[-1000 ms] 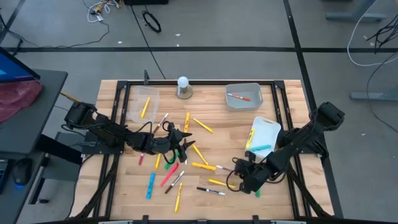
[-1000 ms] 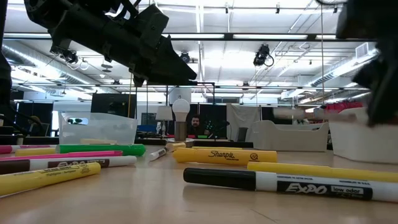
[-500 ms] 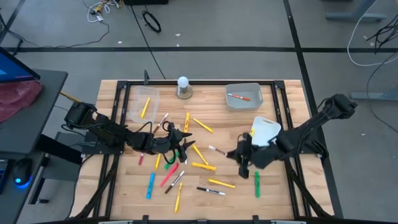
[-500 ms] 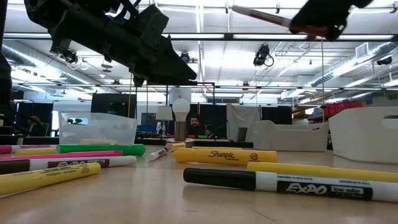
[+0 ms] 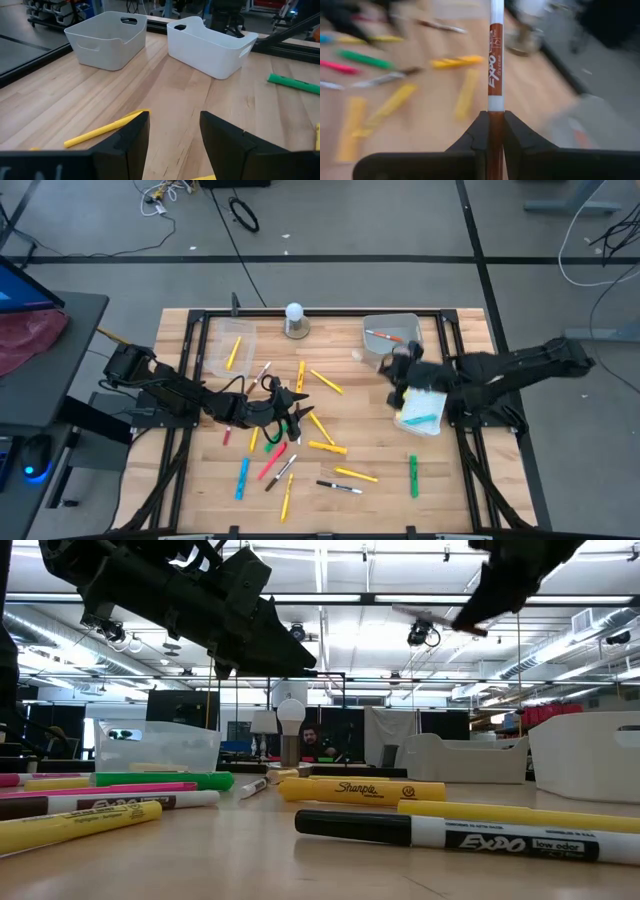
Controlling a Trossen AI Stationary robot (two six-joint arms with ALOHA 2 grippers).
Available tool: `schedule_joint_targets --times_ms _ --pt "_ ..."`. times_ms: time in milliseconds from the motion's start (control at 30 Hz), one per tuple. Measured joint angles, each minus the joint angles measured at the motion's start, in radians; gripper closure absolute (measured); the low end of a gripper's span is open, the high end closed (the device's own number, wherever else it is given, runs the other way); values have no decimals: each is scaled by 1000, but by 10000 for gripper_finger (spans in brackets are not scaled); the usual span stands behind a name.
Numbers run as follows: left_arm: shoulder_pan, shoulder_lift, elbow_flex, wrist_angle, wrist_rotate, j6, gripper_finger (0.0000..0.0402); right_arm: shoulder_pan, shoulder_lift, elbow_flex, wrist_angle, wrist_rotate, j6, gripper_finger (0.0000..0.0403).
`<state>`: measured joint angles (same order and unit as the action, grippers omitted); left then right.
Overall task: Pick & Place Markers
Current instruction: Put the right light brown marker pen into the gray bin
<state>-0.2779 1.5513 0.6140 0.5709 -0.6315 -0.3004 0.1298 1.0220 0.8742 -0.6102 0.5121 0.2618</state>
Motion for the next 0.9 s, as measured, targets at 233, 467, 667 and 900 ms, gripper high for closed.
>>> schedule_joint_targets --times_ms 233,467,667,900 --pt "18 0 0 0 0 -1 220 -318 21 99 -279 -22 -174 378" --pt "19 0 0 0 0 -2 220 -606 90 123 -377 -73 -487 378" --pt "19 0 0 0 0 -2 220 -769 203 123 -359 -78 -721 378" --pt "18 0 0 0 0 -2 220 -826 378 123 -288 -78 -950 375"
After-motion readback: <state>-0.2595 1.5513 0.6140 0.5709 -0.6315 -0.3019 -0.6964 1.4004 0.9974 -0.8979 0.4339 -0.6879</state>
